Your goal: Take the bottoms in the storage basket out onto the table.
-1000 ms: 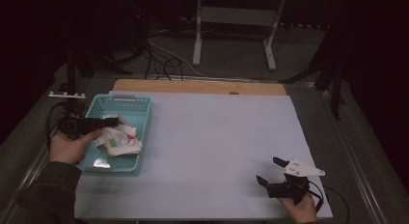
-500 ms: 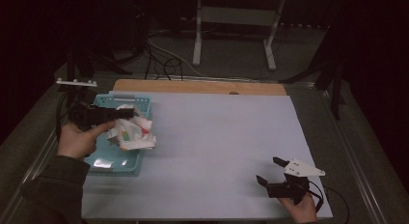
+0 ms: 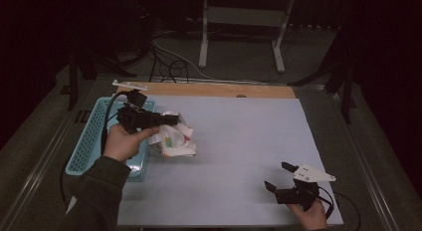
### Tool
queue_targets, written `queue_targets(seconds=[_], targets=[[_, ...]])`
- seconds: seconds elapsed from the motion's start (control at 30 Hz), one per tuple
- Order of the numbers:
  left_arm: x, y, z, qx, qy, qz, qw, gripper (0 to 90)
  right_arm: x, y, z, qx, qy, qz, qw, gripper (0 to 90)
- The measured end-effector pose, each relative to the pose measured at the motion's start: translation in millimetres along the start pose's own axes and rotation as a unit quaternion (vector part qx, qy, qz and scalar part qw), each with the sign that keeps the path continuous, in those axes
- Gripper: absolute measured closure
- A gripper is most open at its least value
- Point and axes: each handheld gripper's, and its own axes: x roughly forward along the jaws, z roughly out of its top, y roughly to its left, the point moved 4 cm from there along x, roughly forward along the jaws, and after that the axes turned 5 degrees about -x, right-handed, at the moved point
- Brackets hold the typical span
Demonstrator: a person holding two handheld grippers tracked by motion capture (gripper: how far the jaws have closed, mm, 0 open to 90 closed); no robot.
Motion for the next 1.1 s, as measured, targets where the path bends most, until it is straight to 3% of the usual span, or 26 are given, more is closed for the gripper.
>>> queue_targets(seconds=[0.5,0.7,0.87,1.1], targets=[[105.6,-5.2,-26.5,0.001,0.049,-0.031,0.9983,83.3,2.7,0.6,-1.2,-0.004,0.007,0.002,1.0,8.7],[139.2,-1.6,-41.3,-0.006,0.05,-0.049,0.9975,80.6,5.1,1.4,-2.1,-0.008,0.012,0.007,0.9999,8.7],[162.0,-1.2,-54.0,-0.002,0.066,-0.045,0.9968,79.9,8.0,2.0,-2.8,-0.005,0.015,0.01,0.9998,8.8],[178.2,4.0,-63.4,0.008,0.063,-0.024,0.9977,73.7,7.2,1.2,-4.2,-0.003,0.018,0.01,0.9998,8.7]])
